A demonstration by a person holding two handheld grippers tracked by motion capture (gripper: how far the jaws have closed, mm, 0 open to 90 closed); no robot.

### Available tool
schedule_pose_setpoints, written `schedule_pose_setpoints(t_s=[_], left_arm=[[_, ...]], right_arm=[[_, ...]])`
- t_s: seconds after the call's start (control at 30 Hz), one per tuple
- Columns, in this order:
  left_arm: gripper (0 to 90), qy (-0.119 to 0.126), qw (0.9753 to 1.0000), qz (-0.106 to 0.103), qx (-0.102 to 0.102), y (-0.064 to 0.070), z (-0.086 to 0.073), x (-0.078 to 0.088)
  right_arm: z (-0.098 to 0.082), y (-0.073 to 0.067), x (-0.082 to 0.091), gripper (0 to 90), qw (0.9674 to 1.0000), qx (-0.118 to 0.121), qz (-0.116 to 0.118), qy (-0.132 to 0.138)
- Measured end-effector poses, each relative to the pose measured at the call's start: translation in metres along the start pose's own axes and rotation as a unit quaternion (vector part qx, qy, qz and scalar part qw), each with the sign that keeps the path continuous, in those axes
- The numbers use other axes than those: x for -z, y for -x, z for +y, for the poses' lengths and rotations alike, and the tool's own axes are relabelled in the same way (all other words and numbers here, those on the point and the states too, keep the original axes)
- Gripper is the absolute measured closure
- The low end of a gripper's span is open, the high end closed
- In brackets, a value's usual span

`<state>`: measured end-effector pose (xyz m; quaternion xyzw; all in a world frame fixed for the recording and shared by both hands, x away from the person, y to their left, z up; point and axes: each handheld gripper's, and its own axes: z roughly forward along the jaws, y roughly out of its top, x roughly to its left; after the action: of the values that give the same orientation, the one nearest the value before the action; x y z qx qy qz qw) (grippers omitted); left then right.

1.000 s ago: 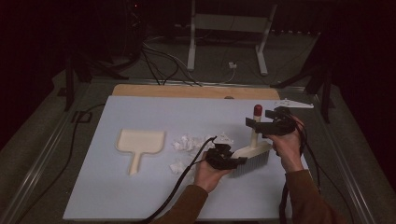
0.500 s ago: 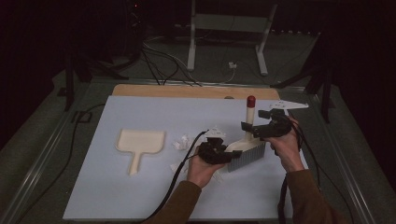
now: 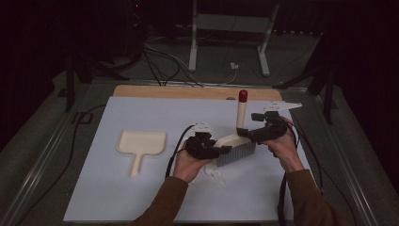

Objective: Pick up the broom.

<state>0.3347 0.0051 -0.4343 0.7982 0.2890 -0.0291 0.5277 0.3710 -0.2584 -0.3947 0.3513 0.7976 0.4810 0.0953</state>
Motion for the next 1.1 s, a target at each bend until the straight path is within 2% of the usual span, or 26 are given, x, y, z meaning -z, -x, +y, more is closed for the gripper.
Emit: schedule_pose_setpoints(t_s=[0.3, 0.57, 0.73, 0.8, 0.93, 0.97, 1.1], left_arm=[[69.9, 0.003, 0.9999, 0.002, -0.017, -0.021, 0.002, 0.024], [69.9, -0.007, 0.9995, 0.012, -0.029, -0.034, 0.004, 0.037], [69.9, -0.005, 0.9994, 0.006, -0.035, -0.041, 0.004, 0.044], [69.9, -0.006, 0.9990, -0.004, -0.043, -0.045, 0.004, 0.048], [69.9, -0.011, 0.9986, -0.013, -0.051, -0.049, 0.005, 0.053], [69.9, -0.014, 0.9982, -0.023, -0.053, -0.052, 0.005, 0.056], [69.9, -0.020, 0.9975, -0.034, -0.059, -0.055, 0.005, 0.060]], right_arm=[[0.007, -0.007, -0.010, 0.5, 0.9996, 0.020, 0.019, -0.010], [0.010, -0.008, -0.023, 0.4, 0.9992, 0.022, 0.025, -0.023], [0.013, -0.008, -0.031, 0.5, 0.9985, 0.029, 0.034, -0.030], [0.014, -0.007, -0.037, 0.5, 0.9976, 0.029, 0.055, -0.030], [0.016, -0.007, -0.043, 0.4, 0.9961, 0.037, 0.072, -0.035], [0.017, -0.008, -0.047, 0.4, 0.9945, 0.042, 0.088, -0.039], [0.020, -0.009, -0.055, 0.5, 0.9910, 0.050, 0.112, -0.053]])
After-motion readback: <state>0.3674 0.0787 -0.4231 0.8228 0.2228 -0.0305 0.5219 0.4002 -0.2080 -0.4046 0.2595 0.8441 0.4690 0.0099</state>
